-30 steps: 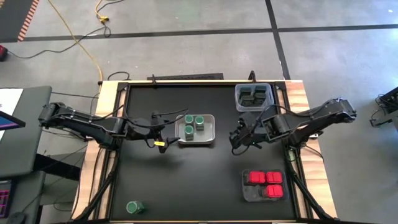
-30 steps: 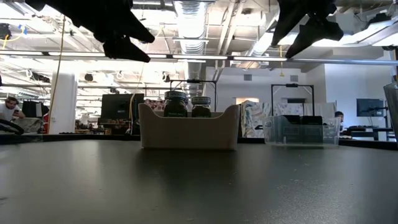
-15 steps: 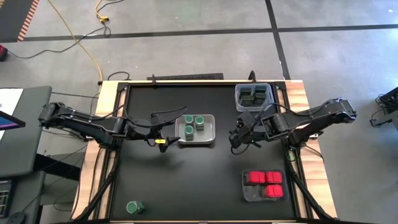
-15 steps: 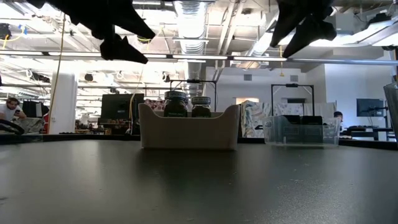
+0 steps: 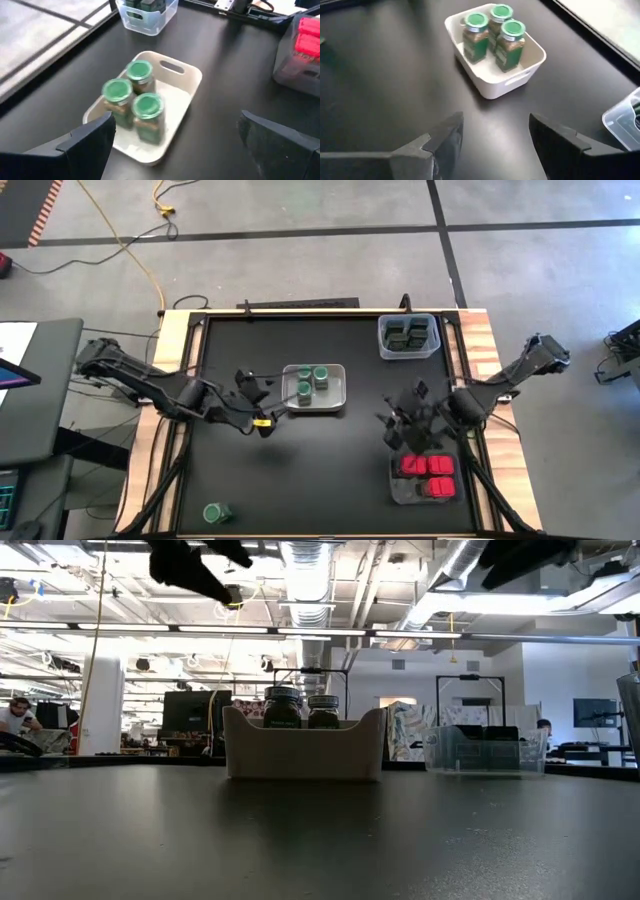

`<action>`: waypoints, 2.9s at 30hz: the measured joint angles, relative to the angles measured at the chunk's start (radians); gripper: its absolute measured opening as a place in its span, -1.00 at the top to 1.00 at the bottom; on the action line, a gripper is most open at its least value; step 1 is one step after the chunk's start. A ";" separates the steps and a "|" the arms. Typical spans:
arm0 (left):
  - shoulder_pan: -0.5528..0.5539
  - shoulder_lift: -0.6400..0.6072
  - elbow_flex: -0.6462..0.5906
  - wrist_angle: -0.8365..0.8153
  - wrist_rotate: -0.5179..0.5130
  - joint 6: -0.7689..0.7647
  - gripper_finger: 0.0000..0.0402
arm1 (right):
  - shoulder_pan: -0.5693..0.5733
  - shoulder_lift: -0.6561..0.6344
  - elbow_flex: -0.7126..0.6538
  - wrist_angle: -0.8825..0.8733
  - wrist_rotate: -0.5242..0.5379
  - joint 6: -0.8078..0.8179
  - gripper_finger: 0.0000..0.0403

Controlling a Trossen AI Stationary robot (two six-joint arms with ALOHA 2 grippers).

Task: Sort spices by type
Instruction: Put the green seasoning bottle into the white bin

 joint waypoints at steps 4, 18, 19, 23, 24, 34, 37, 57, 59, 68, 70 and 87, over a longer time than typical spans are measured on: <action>-0.034 0.083 0.087 -0.060 0.019 -0.099 -0.98 | 0.104 0.000 -0.018 -0.021 0.083 0.040 -0.27; -0.169 0.402 0.508 -0.801 0.275 -1.017 -0.98 | 0.278 0.007 -0.206 0.200 0.154 0.169 -0.27; -0.179 0.426 0.536 -0.858 0.323 -1.091 -0.98 | 0.284 0.007 -0.214 0.218 0.154 0.154 -0.27; -0.247 0.496 0.598 -0.943 0.458 -1.292 -0.98 | 0.301 0.006 -0.219 0.234 0.154 0.116 -0.27; -0.266 0.506 0.603 -0.939 0.481 -1.329 -0.98 | 0.302 0.006 -0.219 0.234 0.154 0.109 -0.27; -0.454 0.526 0.609 -0.850 0.590 -1.551 -0.98 | 0.335 0.006 -0.219 0.259 0.152 0.083 -0.27; -0.479 0.531 0.609 -0.842 0.589 -1.605 -0.98 | 0.333 0.006 -0.218 0.286 0.152 0.046 -0.27; -0.594 0.603 0.608 -0.780 0.797 -1.870 -0.98 | 0.332 0.006 -0.217 0.315 0.151 0.019 -0.27; -0.609 0.604 0.608 -0.785 0.804 -1.899 -0.98 | 0.331 0.006 -0.217 0.315 0.151 0.019 -0.27; -0.623 0.624 0.608 -0.799 0.823 -1.963 -0.98 | 0.323 0.006 -0.217 0.315 0.150 0.019 -0.27; -0.623 0.640 0.608 -0.789 0.828 -1.954 -0.98 | 0.322 0.006 -0.217 0.315 0.150 0.019 -0.27; -0.616 0.702 0.608 -0.792 0.858 -1.943 -0.98 | 0.311 0.006 -0.217 0.315 0.149 0.018 -0.27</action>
